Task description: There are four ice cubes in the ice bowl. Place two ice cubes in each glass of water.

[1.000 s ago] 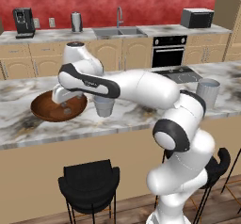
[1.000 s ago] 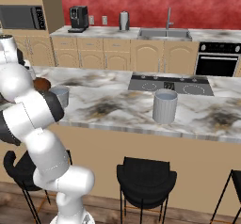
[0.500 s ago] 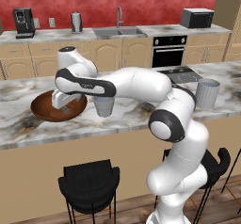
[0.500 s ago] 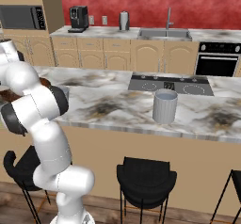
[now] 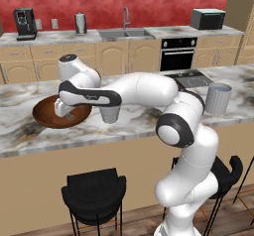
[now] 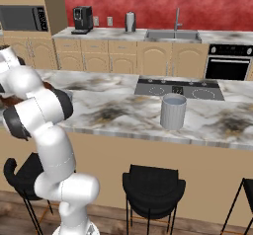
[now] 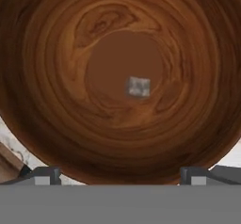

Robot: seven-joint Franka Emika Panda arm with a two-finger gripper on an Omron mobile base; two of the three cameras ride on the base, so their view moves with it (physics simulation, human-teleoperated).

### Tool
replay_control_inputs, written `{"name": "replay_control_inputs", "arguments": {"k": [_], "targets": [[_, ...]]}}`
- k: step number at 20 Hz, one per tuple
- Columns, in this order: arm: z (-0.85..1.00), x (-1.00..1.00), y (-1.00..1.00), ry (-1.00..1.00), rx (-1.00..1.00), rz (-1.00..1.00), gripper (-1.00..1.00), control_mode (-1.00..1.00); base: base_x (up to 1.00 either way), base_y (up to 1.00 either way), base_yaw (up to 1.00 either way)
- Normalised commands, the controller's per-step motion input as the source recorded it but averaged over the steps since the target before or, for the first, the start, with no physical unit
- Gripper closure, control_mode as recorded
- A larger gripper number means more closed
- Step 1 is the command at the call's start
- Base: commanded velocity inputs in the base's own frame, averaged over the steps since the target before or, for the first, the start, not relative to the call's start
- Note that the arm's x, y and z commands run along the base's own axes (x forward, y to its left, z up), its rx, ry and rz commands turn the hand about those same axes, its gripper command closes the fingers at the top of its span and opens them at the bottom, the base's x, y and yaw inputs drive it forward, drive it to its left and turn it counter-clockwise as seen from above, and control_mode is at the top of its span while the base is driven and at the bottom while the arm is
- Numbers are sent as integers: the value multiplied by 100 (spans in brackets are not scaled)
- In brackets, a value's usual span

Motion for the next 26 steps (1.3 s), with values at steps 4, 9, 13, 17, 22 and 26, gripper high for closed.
{"name": "replay_control_inputs", "arguments": {"k": [4, 9, 13, 17, 22, 26], "targets": [[-13, 3, -8, -12, 0, -2, -100, -100, 0, 0, 0], [-14, 3, -2, -9, 0, -1, -100, -100, 0, 0, 0], [-11, 13, 0, -4, 2, 0, -100, -100, 0, 0, 0], [-6, 32, 0, 0, 8, 0, -100, -100, 0, 0, 0], [-2, 24, 0, 0, 8, 0, -100, -100, 0, 0, 0], [-3, 1, 2, 0, 1, 0, -100, -100, 0, 0, 0]]}}
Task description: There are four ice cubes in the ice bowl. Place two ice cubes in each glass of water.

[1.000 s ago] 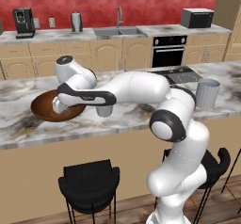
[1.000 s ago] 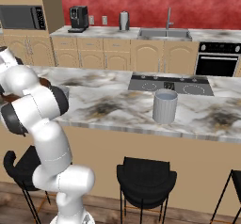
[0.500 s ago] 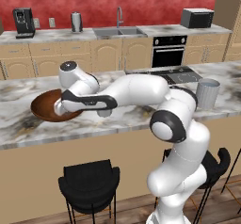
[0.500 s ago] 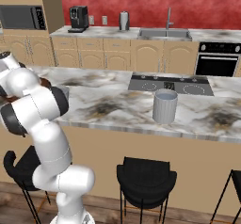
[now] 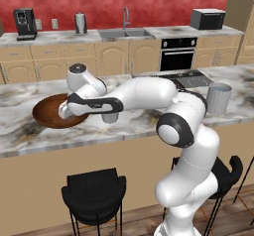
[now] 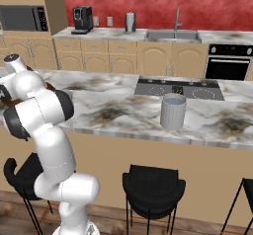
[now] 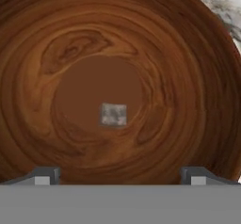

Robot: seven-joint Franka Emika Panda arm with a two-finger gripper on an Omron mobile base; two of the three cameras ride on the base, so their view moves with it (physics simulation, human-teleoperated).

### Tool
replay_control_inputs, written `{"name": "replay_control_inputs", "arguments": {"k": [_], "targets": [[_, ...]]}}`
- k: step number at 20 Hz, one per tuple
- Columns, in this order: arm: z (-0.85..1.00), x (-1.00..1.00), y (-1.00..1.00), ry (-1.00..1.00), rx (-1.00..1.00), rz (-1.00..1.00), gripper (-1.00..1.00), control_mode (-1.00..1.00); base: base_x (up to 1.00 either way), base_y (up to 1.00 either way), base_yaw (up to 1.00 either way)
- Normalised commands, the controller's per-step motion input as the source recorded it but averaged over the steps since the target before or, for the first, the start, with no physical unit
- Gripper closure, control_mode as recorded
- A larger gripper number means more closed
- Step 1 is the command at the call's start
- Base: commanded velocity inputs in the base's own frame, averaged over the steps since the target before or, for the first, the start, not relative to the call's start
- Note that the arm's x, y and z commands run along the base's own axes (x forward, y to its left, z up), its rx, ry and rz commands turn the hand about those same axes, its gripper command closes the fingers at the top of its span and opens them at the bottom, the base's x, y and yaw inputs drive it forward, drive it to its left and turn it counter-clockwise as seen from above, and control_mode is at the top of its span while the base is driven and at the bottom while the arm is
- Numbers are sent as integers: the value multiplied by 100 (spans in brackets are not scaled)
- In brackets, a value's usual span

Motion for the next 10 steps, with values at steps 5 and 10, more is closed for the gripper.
{"name": "replay_control_inputs", "arguments": {"k": [5, 10], "targets": [[-17, 0, 9, 1, 0, 0, -100, -100, 0, 0, 0], [-24, 0, 11, 4, 0, 0, -100, -100, 0, 0, 0]]}}
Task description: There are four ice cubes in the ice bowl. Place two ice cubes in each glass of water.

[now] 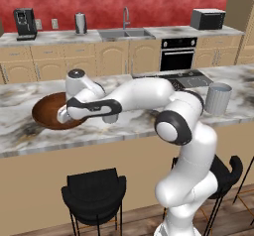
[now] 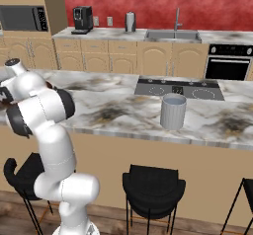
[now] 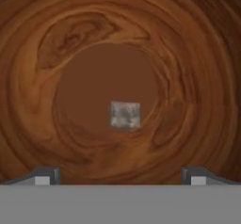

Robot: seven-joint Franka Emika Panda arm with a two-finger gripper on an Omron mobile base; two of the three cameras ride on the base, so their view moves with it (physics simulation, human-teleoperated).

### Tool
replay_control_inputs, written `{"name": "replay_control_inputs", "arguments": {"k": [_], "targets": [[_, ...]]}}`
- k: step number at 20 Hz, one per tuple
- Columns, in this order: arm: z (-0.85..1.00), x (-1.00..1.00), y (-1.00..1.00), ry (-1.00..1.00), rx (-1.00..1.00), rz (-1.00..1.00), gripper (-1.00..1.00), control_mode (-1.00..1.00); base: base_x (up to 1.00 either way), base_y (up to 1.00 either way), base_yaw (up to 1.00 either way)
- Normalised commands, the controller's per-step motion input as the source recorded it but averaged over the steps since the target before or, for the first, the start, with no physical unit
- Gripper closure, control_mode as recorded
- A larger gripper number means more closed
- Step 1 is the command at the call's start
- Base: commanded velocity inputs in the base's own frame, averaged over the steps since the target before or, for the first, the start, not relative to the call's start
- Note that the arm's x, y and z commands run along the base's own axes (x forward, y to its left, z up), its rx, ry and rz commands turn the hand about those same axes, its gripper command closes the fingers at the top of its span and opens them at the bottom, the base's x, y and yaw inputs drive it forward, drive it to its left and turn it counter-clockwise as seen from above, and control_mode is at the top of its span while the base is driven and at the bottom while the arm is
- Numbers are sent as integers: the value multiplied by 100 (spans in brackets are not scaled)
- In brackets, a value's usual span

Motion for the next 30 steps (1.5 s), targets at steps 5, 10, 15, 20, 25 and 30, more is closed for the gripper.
{"name": "replay_control_inputs", "arguments": {"k": [5, 10, 15, 20, 25, 30], "targets": [[-27, 10, 9, 6, 0, 0, -100, -100, 0, 0, 0], [-24, 16, 10, 5, 0, 0, -100, -100, 0, 0, 0], [-17, 14, 12, 2, 0, 0, -100, -100, 0, 0, 0], [0, 11, 14, 0, 0, 0, -100, -100, 0, 0, 0], [-10, 4, 11, 1, 0, 0, -100, -100, 0, 0, 0], [-33, 0, 2, 4, -1, 0, -100, -100, 0, 0, 0]]}}
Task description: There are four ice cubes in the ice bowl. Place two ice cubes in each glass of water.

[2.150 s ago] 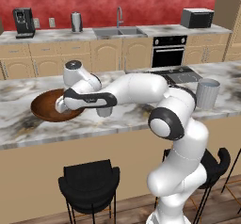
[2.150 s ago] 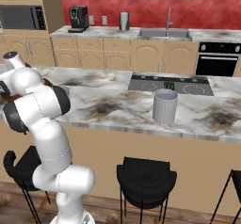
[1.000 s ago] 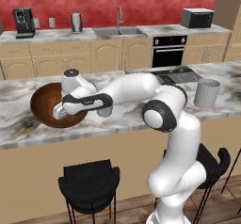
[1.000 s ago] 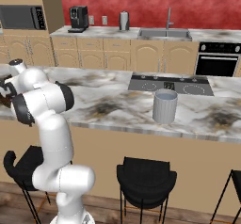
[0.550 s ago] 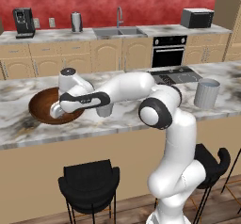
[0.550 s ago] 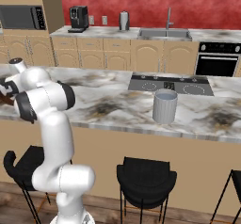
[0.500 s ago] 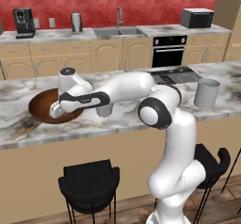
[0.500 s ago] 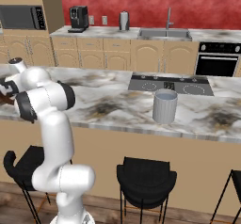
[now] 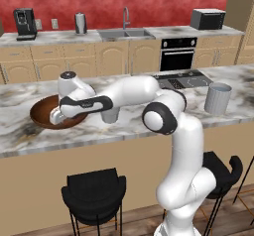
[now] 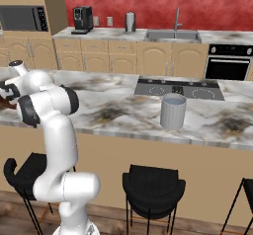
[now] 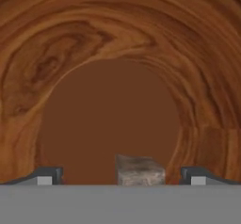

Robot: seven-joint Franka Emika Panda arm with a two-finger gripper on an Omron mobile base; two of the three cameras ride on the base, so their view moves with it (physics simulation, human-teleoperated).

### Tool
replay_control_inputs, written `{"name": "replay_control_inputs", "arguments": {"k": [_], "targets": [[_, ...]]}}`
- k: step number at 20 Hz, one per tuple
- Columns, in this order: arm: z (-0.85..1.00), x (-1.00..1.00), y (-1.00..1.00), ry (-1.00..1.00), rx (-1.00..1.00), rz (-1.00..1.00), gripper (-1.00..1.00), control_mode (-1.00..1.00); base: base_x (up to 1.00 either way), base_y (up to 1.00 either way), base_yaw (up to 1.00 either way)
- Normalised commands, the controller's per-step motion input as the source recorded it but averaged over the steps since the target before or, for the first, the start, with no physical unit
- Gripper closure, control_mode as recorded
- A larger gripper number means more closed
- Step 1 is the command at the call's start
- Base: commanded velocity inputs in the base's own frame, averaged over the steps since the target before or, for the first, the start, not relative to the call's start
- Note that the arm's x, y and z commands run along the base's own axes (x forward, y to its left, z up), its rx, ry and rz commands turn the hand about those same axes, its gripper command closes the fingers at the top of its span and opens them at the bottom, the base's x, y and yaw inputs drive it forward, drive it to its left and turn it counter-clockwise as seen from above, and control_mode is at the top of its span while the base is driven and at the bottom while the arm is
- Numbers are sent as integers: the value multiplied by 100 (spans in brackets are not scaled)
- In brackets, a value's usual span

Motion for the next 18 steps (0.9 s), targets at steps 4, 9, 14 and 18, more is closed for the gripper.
{"name": "replay_control_inputs", "arguments": {"k": [4, 9, 14, 18], "targets": [[-35, 0, 0, 3, 0, 0, 100, -100, 0, 0, 0], [-35, 0, 0, 4, -1, 0, 100, -100, 0, 0, 0], [-38, 0, 0, 2, 0, 0, 100, -100, 0, 0, 0], [-37, 0, 0, 1, 0, 0, 100, -100, 0, 0, 0]]}}
